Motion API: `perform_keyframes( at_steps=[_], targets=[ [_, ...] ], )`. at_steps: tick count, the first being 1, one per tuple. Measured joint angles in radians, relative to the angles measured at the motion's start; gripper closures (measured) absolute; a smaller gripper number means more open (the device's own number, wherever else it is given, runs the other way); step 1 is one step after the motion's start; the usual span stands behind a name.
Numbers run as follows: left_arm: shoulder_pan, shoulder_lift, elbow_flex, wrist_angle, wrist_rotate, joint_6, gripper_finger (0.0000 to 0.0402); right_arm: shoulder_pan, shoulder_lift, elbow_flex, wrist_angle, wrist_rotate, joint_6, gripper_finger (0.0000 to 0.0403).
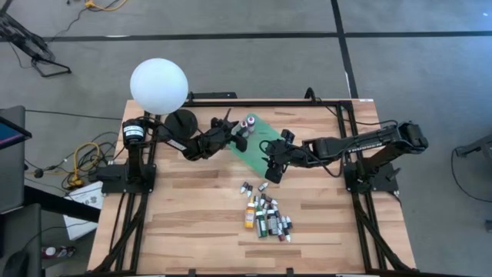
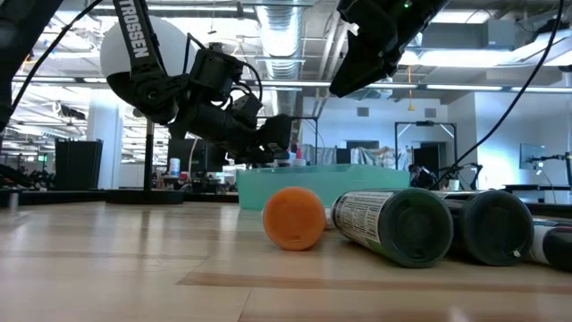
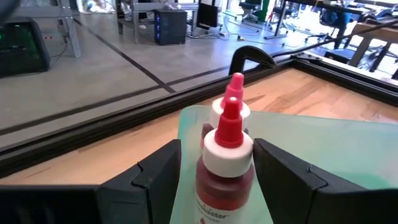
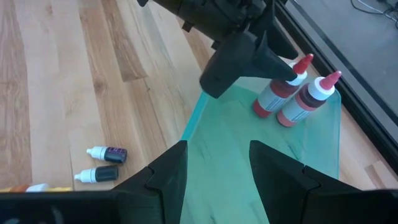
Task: Pick & Place food coloring
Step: Put the large red food coloring bottle into the green bin
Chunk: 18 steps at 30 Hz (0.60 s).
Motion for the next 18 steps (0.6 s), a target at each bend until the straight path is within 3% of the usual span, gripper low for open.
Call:
perform_keyframes(
  at_steps=[11, 18],
  targets=[
    [0.0, 0.0, 0.0, 0.0, 0.085, 0.033, 0.0208, 0.0, 0.0, 0.0, 0.0, -0.016, 0.0, 0.0239],
    [0.0, 0.0, 0.0, -0.002, 0.086, 0.071, 0.0208, 0.0, 0.0, 0.0, 0.0, -0.016, 0.0, 0.0239]
  ],
)
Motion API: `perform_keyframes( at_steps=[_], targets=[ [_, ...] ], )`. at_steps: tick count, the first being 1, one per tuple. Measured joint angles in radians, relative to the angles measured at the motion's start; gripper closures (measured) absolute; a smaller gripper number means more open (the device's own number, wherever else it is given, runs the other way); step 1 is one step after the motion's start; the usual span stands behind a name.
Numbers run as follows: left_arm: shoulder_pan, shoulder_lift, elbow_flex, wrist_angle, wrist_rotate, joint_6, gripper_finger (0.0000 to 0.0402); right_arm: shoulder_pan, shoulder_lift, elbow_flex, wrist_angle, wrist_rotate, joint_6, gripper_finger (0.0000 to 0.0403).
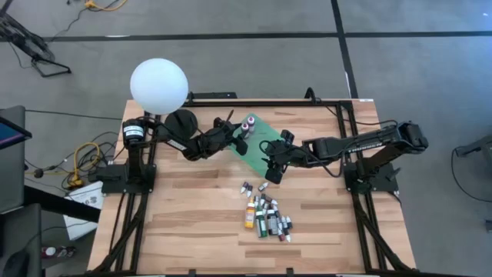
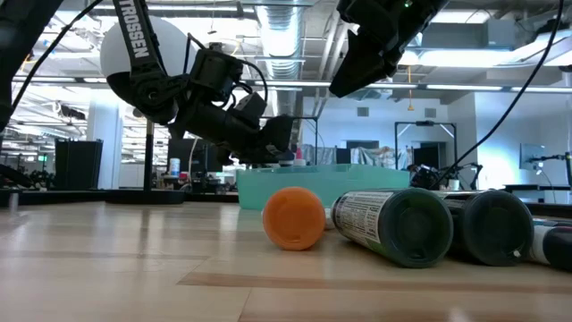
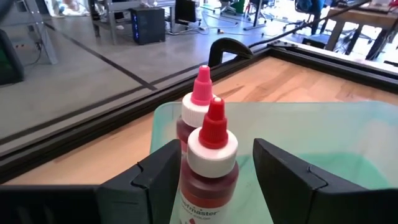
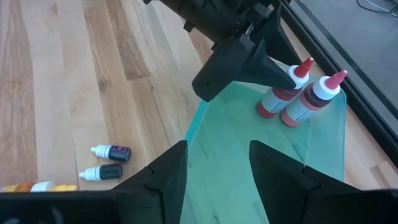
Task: Pick & Place food coloring
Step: Put the large red food coloring bottle into the green bin
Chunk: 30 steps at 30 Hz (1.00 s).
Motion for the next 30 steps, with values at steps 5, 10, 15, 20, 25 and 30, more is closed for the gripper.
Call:
perform_keyframes(
  at_steps=[5, 10, 15, 20, 25, 30],
  targets=[
    [0.0, 0.0, 0.0, -0.014, 0.0, 0.022, 0.0208, 0.0, 0.0, 0.0, 0.0, 0.0, -0.002, 0.0239],
    [0.0, 0.0, 0.0, -0.028, -0.023, 0.028, 0.0208, 0.0, 0.0, 0.0, 0.0, 0.0, -0.002, 0.0239],
    [0.0, 0.0, 0.0, -0.028, -0.031, 0.058, 0.0208, 0.0, 0.0, 0.0, 0.0, -0.001, -0.003, 0.0239],
    [0.005, 0.0, 0.0, -0.028, -0.047, 0.059, 0.0208, 0.0, 0.0, 0.0, -0.001, -0.001, -0.003, 0.0239],
    [0.009, 0.0, 0.0, -0.028, -0.054, 0.059, 0.0208, 0.0, 0.0, 0.0, -0.001, -0.001, -0.002, 0.0239],
    [0.011, 0.0, 0.0, -0.028, -0.047, 0.059, 0.0208, 0.0, 0.0, 0.0, -0.001, -0.002, -0.002, 0.0239]
  ],
)
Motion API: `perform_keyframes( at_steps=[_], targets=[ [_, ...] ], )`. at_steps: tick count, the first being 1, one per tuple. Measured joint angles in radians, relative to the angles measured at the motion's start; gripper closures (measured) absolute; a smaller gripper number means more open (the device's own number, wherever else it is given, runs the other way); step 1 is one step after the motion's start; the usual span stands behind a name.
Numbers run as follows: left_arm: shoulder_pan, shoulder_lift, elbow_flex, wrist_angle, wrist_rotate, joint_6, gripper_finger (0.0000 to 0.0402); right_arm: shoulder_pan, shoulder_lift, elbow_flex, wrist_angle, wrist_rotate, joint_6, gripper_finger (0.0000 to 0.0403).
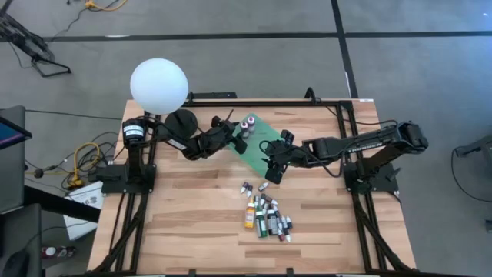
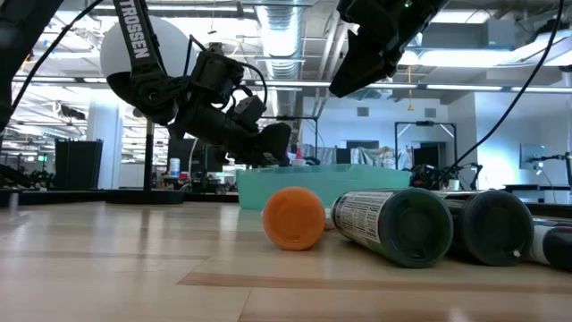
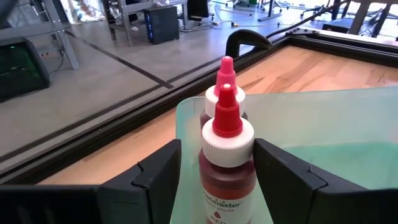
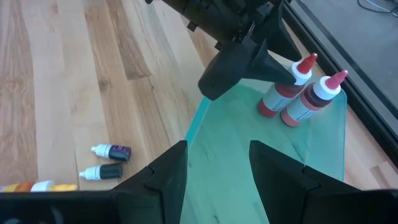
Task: Pick & Place food coloring
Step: Put the large red food coloring bottle into the green bin
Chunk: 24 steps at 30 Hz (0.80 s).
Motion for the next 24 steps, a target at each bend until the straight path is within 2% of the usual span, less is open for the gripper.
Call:
perform_keyframes(
  at_steps=[8, 17, 24],
  targets=[
    [0.0, 0.0, 0.0, -0.012, 0.048, 0.0, 0.0208, 0.0, 0.0, 0.0, 0.0, 0.0, 0.0, 0.0239],
    [-0.001, 0.0, 0.0, 0.004, -0.004, 0.027, 0.0208, 0.0, 0.0, 0.0, -0.017, 0.0, 0.001, 0.0239],
    [-0.025, 0.0, 0.0, 0.077, 0.056, 0.069, 0.0208, 0.0, 0.0, 0.0, -0.019, 0.0, 0.0, 0.0239]
  ],
)
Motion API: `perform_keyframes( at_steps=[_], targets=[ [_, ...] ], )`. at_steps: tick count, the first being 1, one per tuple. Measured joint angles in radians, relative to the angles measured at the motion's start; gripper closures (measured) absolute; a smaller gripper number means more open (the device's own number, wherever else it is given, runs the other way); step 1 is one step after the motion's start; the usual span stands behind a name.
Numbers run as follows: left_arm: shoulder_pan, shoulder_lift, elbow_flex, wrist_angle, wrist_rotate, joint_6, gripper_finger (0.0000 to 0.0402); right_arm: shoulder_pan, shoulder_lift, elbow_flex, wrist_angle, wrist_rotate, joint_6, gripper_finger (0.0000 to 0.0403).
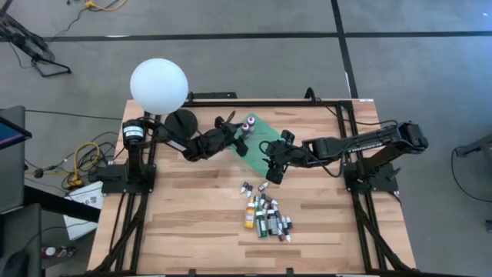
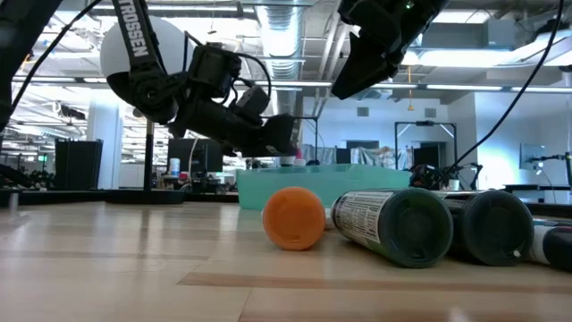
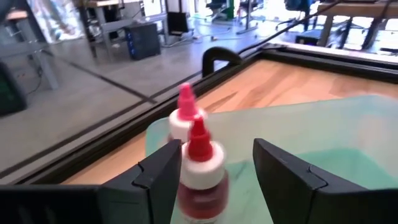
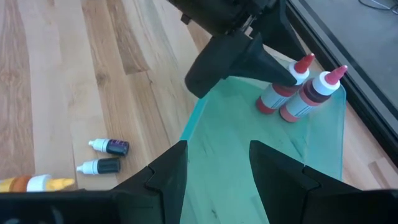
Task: Pick & Place food coloring
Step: Put the large red food coloring bottle into the green bin, then put the large black food coloring bottle into the green bin
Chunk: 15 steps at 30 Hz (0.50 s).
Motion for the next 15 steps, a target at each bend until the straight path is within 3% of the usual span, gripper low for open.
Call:
perform_keyframes(
  at_steps=[7, 15],
  targets=[
    [-0.022, 0.0, 0.0, 0.024, -0.025, 0.03, 0.0208, 0.0, 0.0, 0.0, -0.01, 0.0, 0.001, 0.0239],
    [-0.047, 0.0, 0.0, 0.034, -0.166, 0.097, 0.0208, 0.0, 0.0, 0.0, -0.018, 0.0, 0.001, 0.0239]
  ],
)
